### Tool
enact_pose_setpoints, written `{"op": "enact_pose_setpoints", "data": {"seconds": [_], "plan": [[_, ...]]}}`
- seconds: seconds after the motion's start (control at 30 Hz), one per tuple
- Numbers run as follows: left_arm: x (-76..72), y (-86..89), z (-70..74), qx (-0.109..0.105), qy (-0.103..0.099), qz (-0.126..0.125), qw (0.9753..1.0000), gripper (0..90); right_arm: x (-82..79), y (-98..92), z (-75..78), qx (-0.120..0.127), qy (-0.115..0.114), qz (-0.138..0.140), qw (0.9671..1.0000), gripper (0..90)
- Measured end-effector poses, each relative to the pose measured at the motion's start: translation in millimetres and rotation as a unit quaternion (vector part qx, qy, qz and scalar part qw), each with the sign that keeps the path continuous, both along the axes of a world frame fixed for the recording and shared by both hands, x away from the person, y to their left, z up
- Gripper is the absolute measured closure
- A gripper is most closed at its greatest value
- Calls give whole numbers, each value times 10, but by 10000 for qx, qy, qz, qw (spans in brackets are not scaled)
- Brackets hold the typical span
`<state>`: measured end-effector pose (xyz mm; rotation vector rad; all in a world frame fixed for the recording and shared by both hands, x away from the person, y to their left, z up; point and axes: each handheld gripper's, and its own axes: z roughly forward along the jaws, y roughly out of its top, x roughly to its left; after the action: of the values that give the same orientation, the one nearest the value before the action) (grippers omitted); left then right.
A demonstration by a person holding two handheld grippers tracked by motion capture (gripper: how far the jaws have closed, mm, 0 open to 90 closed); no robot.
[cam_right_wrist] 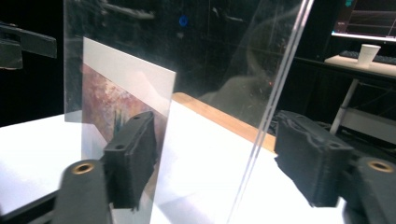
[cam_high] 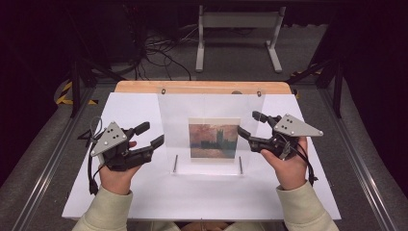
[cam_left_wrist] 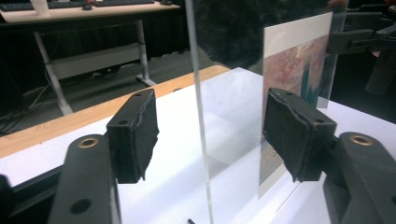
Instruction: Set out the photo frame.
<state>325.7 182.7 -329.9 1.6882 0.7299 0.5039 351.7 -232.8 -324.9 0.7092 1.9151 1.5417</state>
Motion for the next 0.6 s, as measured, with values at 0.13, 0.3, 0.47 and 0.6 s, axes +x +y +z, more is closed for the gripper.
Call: {"op": "enact_pose_setpoints", "data": {"seconds": [0.13, 0.3, 0.47, 0.6], "plan": [[18, 43, -18, 65, 65, -71, 9999, 256, -48, -44, 28, -61, 90, 66, 9999, 222], [22, 139, -74, 225, 140, -88, 9996, 211, -128, -177, 61, -341, 277, 130, 9989, 224], [58, 253, -151, 263, 227, -45, 9994, 181, -183, -359, 63, -474, 405, 28, 9980, 198], [62, 304, -197, 424, 333, -61, 9985, 175, -207, -506, 37, -425, 519, -114, 9977, 168]]}}
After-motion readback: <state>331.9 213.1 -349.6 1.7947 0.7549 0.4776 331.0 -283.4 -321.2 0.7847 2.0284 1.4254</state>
